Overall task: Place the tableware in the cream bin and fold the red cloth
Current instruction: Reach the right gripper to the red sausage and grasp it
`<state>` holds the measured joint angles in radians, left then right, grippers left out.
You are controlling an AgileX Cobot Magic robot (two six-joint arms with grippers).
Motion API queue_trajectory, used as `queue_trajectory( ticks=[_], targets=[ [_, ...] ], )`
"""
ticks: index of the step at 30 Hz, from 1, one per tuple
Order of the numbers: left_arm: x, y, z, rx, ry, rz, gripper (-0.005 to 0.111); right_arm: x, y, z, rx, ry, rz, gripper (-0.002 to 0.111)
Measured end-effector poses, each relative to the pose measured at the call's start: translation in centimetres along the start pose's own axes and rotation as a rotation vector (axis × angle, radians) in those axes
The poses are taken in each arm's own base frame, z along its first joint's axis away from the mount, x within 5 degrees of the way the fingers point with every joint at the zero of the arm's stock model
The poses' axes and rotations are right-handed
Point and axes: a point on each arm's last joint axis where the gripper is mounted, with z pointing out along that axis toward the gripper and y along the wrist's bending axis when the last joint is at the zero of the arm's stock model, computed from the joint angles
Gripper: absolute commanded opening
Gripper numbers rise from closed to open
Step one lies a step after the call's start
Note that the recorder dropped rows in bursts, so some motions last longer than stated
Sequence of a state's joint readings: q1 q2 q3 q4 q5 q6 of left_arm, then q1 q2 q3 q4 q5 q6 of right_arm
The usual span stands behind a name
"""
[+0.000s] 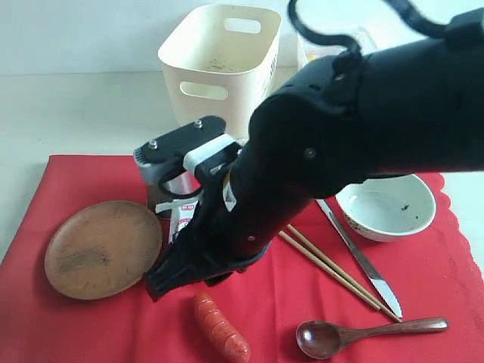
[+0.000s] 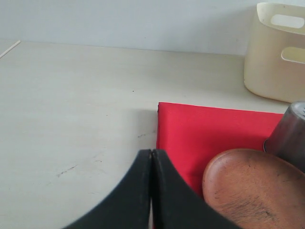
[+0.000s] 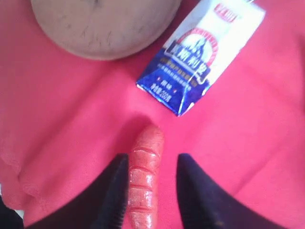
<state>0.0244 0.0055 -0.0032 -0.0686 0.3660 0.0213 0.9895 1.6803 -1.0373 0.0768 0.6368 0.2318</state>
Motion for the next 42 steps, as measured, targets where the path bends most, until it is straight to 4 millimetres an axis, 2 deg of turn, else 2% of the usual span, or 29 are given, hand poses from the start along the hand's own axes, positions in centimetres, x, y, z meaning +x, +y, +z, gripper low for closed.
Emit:
queue_trajectory(
  ticks=[6, 14, 32, 42],
  targets=[
    [0.0, 0.0, 0.0, 0.0, 0.0, 0.0, 0.002, 0.4, -0.2, 2.6, 0.019, 0.066, 0.007, 0.055],
    [0.0, 0.0, 0.0, 0.0, 0.0, 0.0, 0.002, 0.5, -0.3, 3.4, 0.026, 0.089, 0.011, 0.068],
    [0.0, 0.0, 0.0, 0.0, 0.0, 0.0, 0.002, 0.6, -0.3, 3.5, 0.028, 0.096, -0.016, 0.068],
    [0.0, 0.0, 0.0, 0.0, 0.0, 0.002, 0.002, 2.0, -0.2, 7.3, 0.03, 0.226, -0.063, 0.068]
  ],
)
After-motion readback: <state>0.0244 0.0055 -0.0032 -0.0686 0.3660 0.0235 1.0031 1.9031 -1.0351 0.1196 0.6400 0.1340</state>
